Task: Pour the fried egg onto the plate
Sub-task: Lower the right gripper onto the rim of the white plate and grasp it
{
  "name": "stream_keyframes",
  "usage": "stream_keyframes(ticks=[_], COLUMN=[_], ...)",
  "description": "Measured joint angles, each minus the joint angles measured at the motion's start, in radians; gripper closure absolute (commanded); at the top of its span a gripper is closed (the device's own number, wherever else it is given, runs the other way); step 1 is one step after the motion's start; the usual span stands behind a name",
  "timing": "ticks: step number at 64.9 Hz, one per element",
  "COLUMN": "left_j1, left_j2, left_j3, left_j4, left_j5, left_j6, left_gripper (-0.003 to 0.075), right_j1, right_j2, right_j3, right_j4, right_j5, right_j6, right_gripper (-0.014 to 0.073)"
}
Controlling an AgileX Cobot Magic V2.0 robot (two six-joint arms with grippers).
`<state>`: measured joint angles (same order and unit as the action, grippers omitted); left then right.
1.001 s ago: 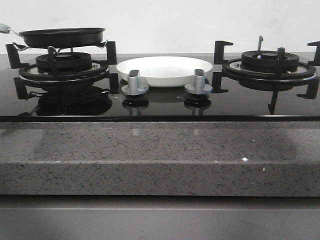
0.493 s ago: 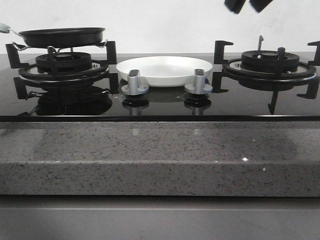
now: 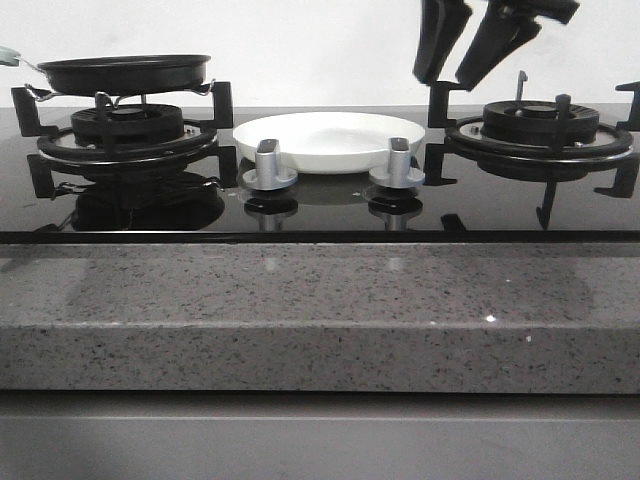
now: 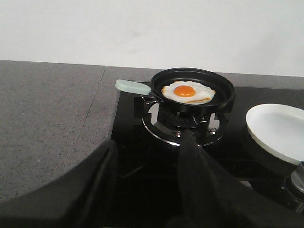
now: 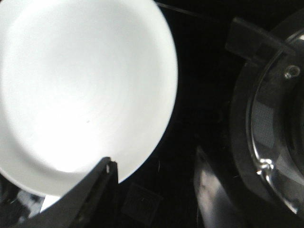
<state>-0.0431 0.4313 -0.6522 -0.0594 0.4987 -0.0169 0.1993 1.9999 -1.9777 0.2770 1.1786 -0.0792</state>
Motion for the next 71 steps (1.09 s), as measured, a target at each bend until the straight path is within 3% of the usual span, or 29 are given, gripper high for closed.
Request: stream_keyframes(ticks=[38, 52, 71], left_j1=[0.000, 0.000, 0.000], left_j2=[0.000, 0.000, 0.000], left_j3=[0.000, 0.000, 0.000], left_j4=[0.000, 0.000, 0.000], left_j5=[0.000, 0.000, 0.000], left_j6=[0.000, 0.000, 0.000], left_gripper=[0.0419, 0.0419, 0.0419], right_j1=[-0.001, -0.001, -0.002], right_j2=[0.182, 0.210, 0.219], right_j3=[-0.153, -0.166, -0.168], right_j4=[0.034, 0.065, 0.079], right_j5=[0.061, 0.059, 0.054], right_j6=[0.002, 0.002, 0.007], right_gripper=[0.0218, 0.0317, 0.0607])
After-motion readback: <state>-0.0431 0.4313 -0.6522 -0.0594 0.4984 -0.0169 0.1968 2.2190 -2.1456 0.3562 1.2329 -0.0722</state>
